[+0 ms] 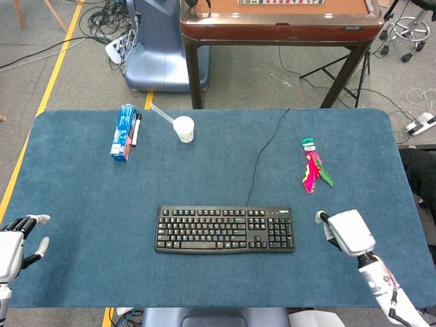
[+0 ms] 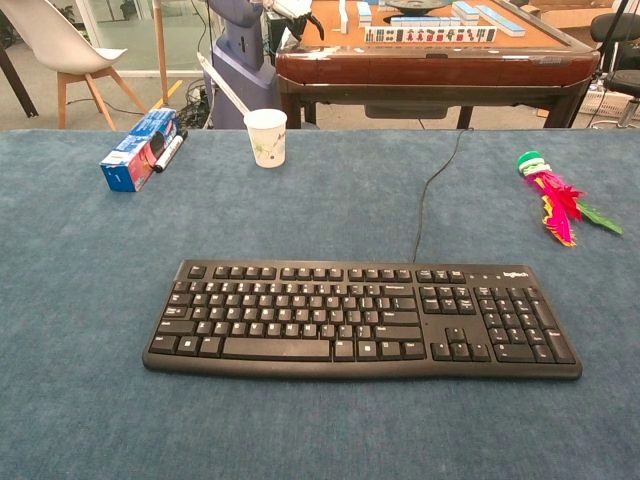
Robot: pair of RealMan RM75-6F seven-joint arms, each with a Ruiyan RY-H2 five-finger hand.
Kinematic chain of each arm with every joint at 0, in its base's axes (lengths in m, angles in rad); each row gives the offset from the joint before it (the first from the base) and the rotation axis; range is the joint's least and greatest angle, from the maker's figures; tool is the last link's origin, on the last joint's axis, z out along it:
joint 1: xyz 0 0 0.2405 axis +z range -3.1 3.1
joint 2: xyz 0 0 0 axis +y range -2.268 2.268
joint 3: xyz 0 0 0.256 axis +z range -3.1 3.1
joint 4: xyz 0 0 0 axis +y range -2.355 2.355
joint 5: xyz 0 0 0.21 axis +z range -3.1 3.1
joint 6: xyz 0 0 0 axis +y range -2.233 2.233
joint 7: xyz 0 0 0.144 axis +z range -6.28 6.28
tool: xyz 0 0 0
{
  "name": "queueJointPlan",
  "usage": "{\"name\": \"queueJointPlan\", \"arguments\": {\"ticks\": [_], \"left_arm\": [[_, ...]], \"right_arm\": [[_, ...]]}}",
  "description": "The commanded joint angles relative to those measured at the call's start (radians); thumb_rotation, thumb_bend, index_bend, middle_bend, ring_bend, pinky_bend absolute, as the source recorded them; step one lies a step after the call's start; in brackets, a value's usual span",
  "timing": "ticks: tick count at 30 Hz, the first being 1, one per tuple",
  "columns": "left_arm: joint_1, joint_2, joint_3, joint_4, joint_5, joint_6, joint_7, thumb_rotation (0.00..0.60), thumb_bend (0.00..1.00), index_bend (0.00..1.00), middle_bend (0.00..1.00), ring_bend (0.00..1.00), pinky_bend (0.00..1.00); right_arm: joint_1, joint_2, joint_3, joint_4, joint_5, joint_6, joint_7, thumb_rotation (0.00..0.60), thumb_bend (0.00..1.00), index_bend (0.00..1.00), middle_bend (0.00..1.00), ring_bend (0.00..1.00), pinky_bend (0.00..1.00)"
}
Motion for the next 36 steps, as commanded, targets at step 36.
{"name": "queueJointPlan", "arguments": {"ticks": [36], "left_arm": [[0.007, 0.016, -0.011, -0.012, -0.035, -0.015, -0.006, 0.6, 0.32, 0.38, 0.39, 0.38, 0.53]], "right_arm": [[0.136, -0.114, -0.033, 0.036, 0.188, -0.22, -0.224, 0.6, 1.0, 0.33, 1.0, 1.0, 1.0]]}}
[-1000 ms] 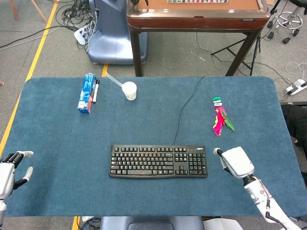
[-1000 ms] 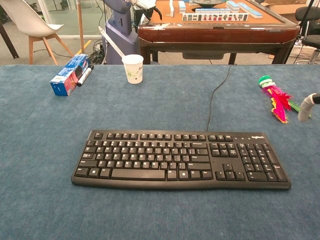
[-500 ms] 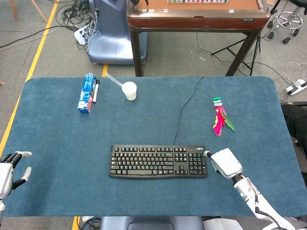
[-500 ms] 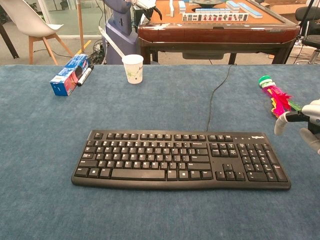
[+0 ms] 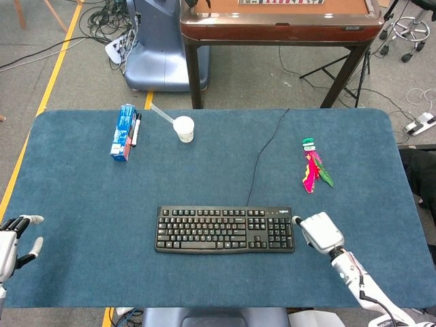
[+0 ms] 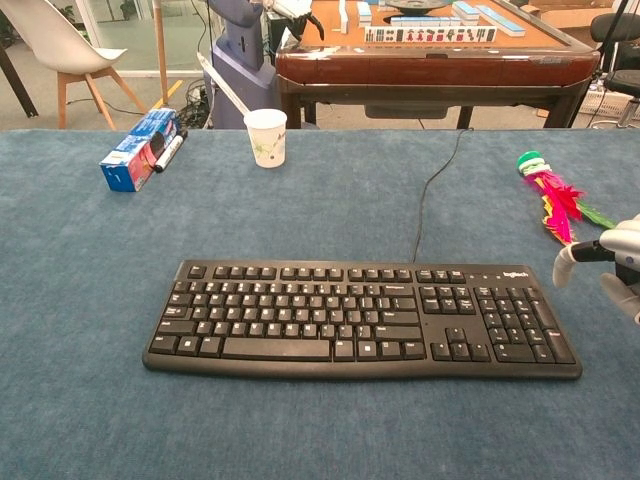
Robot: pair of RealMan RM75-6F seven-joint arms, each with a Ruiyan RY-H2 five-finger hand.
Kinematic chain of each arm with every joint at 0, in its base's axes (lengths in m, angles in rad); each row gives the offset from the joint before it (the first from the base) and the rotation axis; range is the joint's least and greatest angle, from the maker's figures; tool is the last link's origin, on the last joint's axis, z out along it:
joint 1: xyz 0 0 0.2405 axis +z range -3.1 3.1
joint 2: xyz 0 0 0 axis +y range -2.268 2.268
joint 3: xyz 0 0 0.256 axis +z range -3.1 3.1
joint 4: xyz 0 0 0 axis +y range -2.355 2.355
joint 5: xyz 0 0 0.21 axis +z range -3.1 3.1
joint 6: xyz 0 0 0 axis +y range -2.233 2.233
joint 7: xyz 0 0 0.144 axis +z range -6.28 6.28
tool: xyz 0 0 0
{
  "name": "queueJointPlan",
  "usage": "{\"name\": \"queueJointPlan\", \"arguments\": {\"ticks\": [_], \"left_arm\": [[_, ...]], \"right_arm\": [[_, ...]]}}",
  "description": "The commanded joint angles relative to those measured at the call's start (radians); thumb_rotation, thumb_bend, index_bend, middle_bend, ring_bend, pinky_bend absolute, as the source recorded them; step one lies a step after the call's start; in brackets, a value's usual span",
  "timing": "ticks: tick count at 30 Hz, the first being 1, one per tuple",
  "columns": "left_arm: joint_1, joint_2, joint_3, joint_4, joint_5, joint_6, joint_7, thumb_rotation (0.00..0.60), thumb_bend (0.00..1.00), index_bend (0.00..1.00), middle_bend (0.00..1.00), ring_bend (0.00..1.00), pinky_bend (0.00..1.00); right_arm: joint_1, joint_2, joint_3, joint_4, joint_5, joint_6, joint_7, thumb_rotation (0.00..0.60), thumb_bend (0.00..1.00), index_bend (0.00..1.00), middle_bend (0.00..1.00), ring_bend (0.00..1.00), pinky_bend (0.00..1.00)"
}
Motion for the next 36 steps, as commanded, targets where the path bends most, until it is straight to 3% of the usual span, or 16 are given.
{"name": "queueJointPlan", "arguments": {"ticks": [1, 20, 36], "left_arm": [[-0.001, 0.0, -0.001, 0.0, -0.001, -0.001, 0.0, 0.6, 0.32, 0.38, 0.39, 0.38, 0.53], [-0.001, -0.001, -0.006, 0.01, -0.019, -0.013, -0.01, 0.6, 0.32, 0.38, 0.39, 0.38, 0.53], [0.0, 0.002, -0.008, 0.011, -0.022, -0.014, -0.016, 0.6, 0.32, 0.39, 0.39, 0.38, 0.53]], "right_arm": [[0.005, -0.003, 0.001, 0.004, 0.007, -0.002, -0.001, 0.6, 1.0, 0.33, 1.0, 1.0, 1.0], [0.063, -0.046, 0.017, 0.023, 0.057, -0.039, -0.04, 0.6, 1.0, 0.33, 1.0, 1.0, 1.0], [0.076, -0.067, 0.001, 0.053, 0.089, -0.046, -0.042, 0.6, 1.0, 0.33, 1.0, 1.0, 1.0]]}}
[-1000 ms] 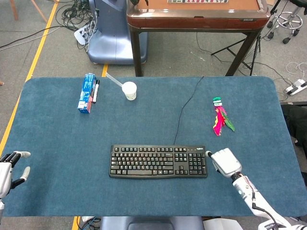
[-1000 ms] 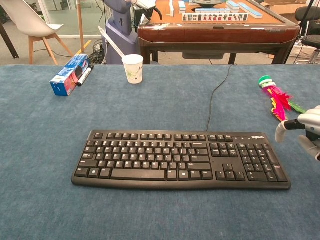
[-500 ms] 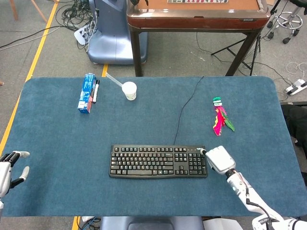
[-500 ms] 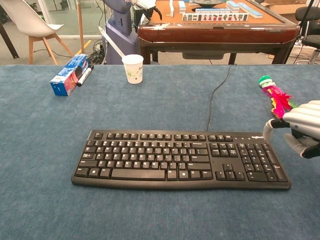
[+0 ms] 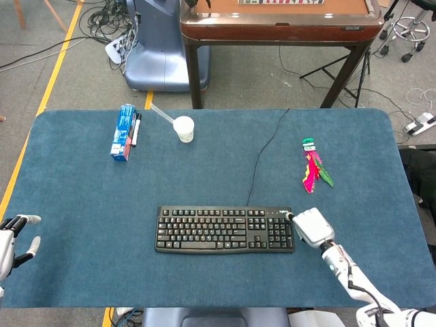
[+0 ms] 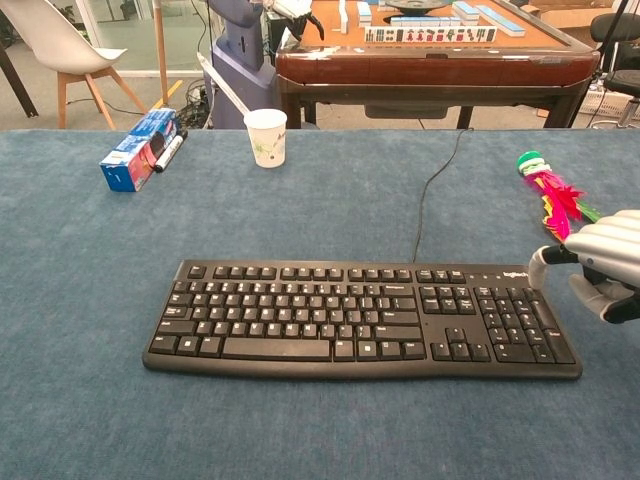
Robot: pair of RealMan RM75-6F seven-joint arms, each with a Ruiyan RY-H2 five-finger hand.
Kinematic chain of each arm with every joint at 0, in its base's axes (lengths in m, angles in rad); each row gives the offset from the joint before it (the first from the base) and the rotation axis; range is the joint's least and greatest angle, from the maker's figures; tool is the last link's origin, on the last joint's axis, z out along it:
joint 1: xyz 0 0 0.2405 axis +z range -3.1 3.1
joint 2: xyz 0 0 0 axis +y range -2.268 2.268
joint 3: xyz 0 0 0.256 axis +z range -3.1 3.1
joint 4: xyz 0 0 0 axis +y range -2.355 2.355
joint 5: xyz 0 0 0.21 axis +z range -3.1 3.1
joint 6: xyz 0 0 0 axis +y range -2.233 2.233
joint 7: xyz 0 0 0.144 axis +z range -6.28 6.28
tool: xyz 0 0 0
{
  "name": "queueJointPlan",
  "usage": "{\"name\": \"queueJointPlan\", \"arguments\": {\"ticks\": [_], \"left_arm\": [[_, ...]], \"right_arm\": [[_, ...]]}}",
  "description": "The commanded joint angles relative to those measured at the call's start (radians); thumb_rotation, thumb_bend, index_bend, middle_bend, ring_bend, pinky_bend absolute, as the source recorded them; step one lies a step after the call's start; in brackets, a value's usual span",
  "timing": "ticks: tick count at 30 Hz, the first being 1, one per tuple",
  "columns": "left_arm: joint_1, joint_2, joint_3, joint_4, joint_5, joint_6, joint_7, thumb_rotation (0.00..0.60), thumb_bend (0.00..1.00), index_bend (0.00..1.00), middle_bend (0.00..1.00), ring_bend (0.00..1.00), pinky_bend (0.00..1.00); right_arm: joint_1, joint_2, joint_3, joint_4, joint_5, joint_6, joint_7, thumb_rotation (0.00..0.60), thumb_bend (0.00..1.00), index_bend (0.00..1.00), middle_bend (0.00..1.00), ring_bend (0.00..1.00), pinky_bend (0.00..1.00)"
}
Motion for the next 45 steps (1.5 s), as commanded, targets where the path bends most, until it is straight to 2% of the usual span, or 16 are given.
{"name": "queueJointPlan", "arguments": {"ticks": [1, 16, 22, 27, 31, 34, 38, 41, 45], "left_arm": [[0.0, 0.0, 0.0, -0.001, -0.001, 0.0, -0.002, 0.6, 0.32, 0.39, 0.39, 0.38, 0.53], [0.001, 0.007, 0.0, -0.002, -0.009, -0.008, 0.002, 0.6, 0.32, 0.39, 0.39, 0.38, 0.53], [0.001, 0.009, -0.001, -0.006, -0.009, -0.008, -0.006, 0.6, 0.32, 0.39, 0.39, 0.38, 0.53], [0.0, 0.008, 0.0, -0.005, -0.01, -0.011, -0.004, 0.6, 0.32, 0.39, 0.39, 0.38, 0.53], [-0.001, 0.007, 0.002, -0.004, -0.006, -0.013, -0.002, 0.6, 0.32, 0.39, 0.39, 0.38, 0.53], [-0.001, 0.006, 0.002, -0.003, -0.007, -0.014, 0.0, 0.6, 0.32, 0.39, 0.39, 0.38, 0.53], [-0.001, 0.005, 0.002, -0.004, -0.005, -0.013, 0.001, 0.6, 0.32, 0.39, 0.39, 0.38, 0.53], [-0.002, 0.003, 0.003, -0.002, -0.001, -0.012, -0.002, 0.6, 0.32, 0.39, 0.39, 0.38, 0.53], [-0.005, -0.001, 0.004, 0.003, 0.002, -0.015, -0.004, 0.6, 0.32, 0.39, 0.39, 0.38, 0.53]], "right_arm": [[0.003, -0.004, -0.001, 0.001, 0.001, -0.001, -0.001, 0.6, 1.0, 0.33, 1.0, 1.0, 1.0], [0.011, -0.019, -0.013, 0.015, 0.019, -0.005, 0.007, 0.6, 1.0, 0.33, 1.0, 1.0, 1.0], [0.006, 0.028, -0.027, -0.015, -0.05, 0.029, 0.065, 0.6, 1.0, 0.33, 1.0, 0.99, 1.0], [-0.01, 0.114, -0.037, -0.079, -0.104, 0.076, 0.115, 0.6, 0.98, 0.34, 0.85, 0.83, 1.0], [-0.05, 0.167, -0.043, -0.114, -0.15, 0.164, 0.144, 0.6, 0.89, 0.39, 0.71, 0.7, 0.99], [-0.079, 0.219, -0.052, -0.152, -0.152, 0.202, 0.154, 0.6, 0.71, 0.39, 0.6, 0.56, 0.88], [-0.131, 0.26, -0.054, -0.183, -0.171, 0.291, 0.17, 0.6, 0.62, 0.39, 0.43, 0.35, 0.63], [-0.183, 0.26, -0.048, -0.177, -0.199, 0.391, 0.205, 0.6, 0.57, 0.39, 0.4, 0.31, 0.57], [-0.242, 0.262, -0.051, -0.163, -0.227, 0.487, 0.233, 0.6, 0.55, 0.4, 0.39, 0.31, 0.57]]}}
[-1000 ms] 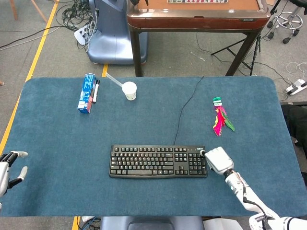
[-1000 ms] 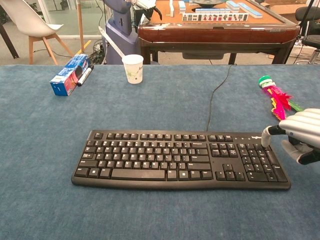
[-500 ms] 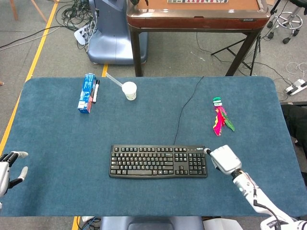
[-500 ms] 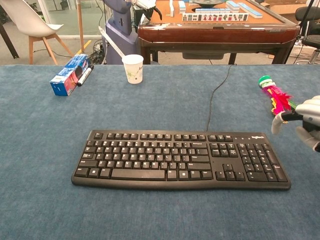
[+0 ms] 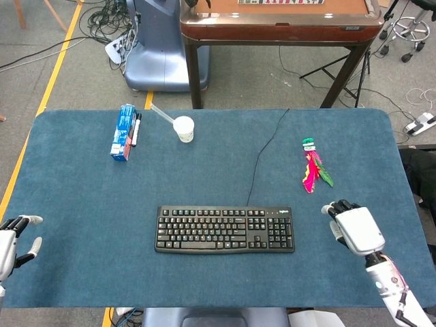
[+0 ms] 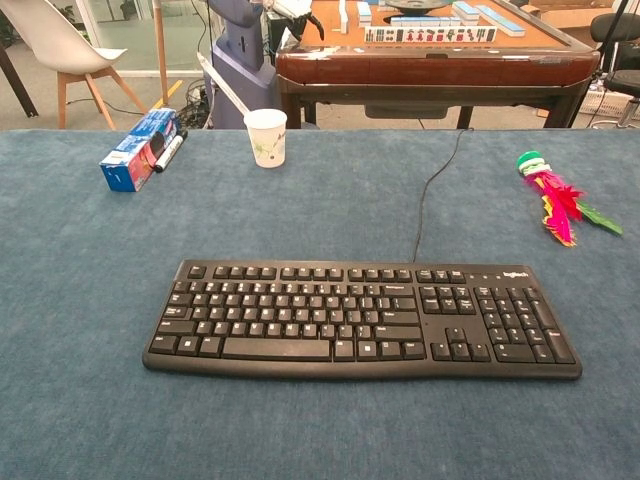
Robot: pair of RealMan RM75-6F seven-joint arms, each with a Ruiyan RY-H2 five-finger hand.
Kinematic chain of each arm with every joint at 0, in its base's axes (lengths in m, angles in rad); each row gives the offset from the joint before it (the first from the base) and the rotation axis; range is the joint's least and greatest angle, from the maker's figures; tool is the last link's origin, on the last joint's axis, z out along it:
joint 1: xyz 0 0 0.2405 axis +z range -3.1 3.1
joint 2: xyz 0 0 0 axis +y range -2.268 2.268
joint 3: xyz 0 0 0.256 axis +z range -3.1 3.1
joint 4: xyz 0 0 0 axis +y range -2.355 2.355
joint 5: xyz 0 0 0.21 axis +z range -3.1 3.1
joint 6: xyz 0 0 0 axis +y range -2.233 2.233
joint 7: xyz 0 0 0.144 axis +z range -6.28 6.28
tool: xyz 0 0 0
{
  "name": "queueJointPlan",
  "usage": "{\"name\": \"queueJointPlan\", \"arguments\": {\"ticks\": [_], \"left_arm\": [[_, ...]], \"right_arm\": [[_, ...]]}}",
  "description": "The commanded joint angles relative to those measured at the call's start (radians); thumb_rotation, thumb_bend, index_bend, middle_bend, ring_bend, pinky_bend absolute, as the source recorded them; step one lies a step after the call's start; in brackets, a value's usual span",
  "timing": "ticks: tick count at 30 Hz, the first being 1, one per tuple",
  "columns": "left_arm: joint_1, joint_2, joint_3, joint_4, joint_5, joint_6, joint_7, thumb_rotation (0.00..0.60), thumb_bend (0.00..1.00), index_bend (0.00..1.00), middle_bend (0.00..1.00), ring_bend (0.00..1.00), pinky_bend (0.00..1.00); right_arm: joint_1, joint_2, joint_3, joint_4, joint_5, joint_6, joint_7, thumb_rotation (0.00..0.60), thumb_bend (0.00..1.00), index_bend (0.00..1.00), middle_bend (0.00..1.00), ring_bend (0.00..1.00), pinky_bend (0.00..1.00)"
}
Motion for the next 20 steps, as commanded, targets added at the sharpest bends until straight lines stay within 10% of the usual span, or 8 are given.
{"name": "queueJointPlan", "arguments": {"ticks": [1, 20], "left_arm": [[-0.001, -0.002, 0.001, 0.001, 0.005, 0.002, 0.0, 0.6, 0.32, 0.39, 0.39, 0.38, 0.53], [-0.003, -0.004, -0.003, 0.005, -0.003, 0.0, -0.008, 0.6, 0.32, 0.4, 0.39, 0.38, 0.53]], "right_arm": [[-0.074, 0.011, -0.005, 0.007, -0.034, 0.096, 0.043, 0.6, 0.55, 0.4, 0.39, 0.31, 0.57], [-0.13, 0.024, 0.028, 0.078, -0.019, 0.107, 0.189, 0.6, 0.55, 0.4, 0.41, 0.31, 0.57]]}}
